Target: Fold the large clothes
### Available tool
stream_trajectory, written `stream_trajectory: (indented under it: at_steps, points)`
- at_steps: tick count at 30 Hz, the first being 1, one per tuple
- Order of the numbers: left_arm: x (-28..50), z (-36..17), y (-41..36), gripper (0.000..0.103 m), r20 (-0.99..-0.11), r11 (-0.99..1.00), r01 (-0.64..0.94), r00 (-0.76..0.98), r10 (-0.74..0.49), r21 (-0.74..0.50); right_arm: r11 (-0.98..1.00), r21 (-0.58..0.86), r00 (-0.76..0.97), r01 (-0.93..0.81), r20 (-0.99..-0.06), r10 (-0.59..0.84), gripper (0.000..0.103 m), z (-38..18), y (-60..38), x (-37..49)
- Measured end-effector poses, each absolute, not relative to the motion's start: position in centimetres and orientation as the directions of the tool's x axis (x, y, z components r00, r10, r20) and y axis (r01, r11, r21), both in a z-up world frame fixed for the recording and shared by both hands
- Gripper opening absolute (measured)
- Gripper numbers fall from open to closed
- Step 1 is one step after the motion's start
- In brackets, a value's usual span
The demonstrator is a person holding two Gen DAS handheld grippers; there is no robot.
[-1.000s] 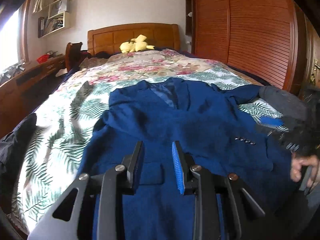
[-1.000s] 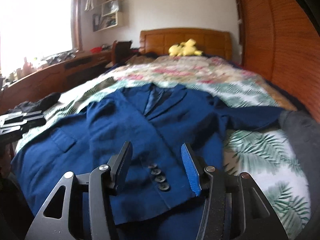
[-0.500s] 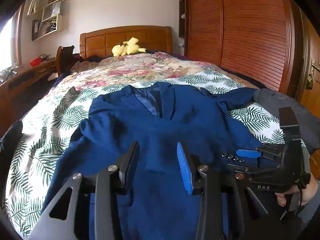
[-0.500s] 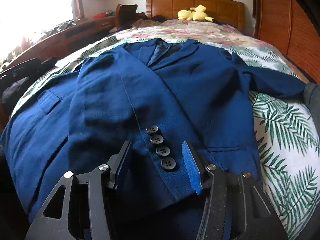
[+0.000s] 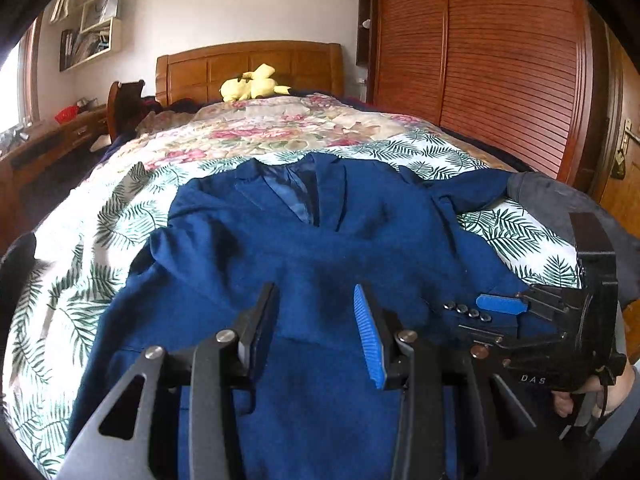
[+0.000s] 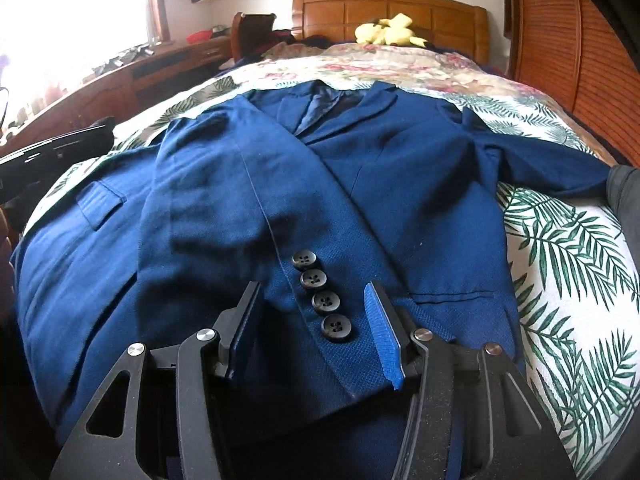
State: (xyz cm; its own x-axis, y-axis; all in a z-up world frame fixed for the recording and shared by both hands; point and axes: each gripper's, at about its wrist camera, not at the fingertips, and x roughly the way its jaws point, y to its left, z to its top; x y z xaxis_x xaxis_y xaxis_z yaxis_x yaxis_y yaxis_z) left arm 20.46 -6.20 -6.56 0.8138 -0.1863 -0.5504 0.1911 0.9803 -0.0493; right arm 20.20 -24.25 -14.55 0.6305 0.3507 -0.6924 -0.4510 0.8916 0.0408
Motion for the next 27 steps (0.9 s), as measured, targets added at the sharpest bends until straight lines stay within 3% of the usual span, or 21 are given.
stream_trajectory:
  at_steps: [12, 20, 27]
  points:
    - [18.2, -4.3, -6.1, 0.038, -0.499, 0.975, 0.221, 0.843, -0.202, -0.022, 0.918, 0.098, 0.701, -0.383, -0.617, 0.358, 0.053, -9.3, -29.2, 20.7]
    - [17.3, -3.2, -5.3, 0.038, -0.467, 0.975, 0.219, 0.861, -0.204, -0.022, 0.971, 0.015, 0.75, -0.238, -0.632, 0.194, 0.053, -7.1, -34.6, 26.7]
    - [16.7, -2.7, -4.1, 0.038, -0.456, 0.978, 0.205, 0.868, -0.195, -0.026, 0.99, 0.079, 0.702, -0.114, -0.698, 0.137, 0.053, -9.6, -38.0, 33.2]
